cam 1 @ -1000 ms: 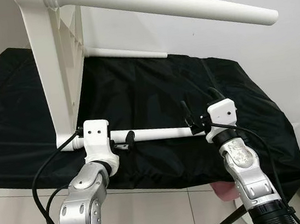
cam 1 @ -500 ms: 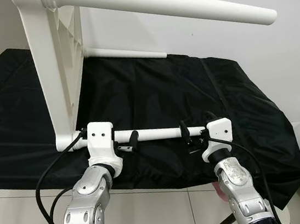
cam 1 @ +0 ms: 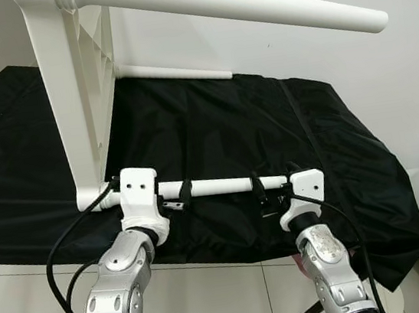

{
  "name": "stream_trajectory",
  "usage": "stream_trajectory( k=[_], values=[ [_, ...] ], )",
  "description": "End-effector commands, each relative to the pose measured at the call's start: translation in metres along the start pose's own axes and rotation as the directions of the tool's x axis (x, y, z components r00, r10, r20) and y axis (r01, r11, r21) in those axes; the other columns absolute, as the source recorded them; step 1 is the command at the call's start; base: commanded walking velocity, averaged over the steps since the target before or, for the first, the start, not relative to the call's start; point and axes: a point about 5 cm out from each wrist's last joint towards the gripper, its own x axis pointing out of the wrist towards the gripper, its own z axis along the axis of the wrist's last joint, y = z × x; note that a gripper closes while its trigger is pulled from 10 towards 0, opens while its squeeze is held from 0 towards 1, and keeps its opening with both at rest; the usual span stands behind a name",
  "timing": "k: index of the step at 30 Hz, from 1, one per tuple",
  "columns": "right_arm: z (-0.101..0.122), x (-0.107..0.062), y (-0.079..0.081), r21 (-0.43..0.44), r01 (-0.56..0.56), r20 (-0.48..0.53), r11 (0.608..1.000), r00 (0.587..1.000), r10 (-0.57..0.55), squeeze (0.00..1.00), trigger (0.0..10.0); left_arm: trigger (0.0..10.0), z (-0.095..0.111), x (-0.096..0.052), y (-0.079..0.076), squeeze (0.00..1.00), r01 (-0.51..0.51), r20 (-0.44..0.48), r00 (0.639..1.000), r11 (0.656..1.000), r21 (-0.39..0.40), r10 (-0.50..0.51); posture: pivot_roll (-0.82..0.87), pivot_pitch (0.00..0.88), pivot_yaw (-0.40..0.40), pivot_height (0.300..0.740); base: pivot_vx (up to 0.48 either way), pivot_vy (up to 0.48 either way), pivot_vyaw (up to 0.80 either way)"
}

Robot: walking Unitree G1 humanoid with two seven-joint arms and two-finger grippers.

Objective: Building children table

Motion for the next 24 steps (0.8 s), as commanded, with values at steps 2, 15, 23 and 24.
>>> stream_trajectory(
  k=[2,15,23,24],
  values=[
    [-0.006,-0.002,-0.004,0.008,0.024,-0.028,1.000,0.999,-0.024,0.00,10.0,10.0,-0.001,0.002,-0.005,0.00,0.050,-0.003,0.999,0.999,0.001,-0.050,0.05,0.000,-0.103,0.740,0.000,0.000,0.00],
    [-0.009,0.004,0.004,-0.043,-0.013,-0.024,0.999,1.000,0.012,0.00,10.0,10.0,-0.008,0.004,0.008,0.00,0.039,-0.016,0.999,0.932,0.360,-0.035,0.07,0.000,-0.056,0.740,0.000,0.000,0.00],
    [-0.012,0.010,0.002,-0.179,0.057,-0.049,0.982,0.997,-0.067,0.00,10.0,10.0,-0.001,0.005,0.018,0.00,-0.034,0.044,0.999,0.917,0.396,0.018,0.04,0.000,-0.034,0.740,0.000,0.000,0.00],
    [-0.011,0.011,0.002,-0.192,0.073,-0.040,0.979,0.996,-0.082,0.00,10.0,10.0,0.000,0.005,0.018,0.00,-0.044,0.059,0.998,0.913,0.406,0.022,0.04,0.000,-0.034,0.740,0.000,0.000,0.00]
  ],
)
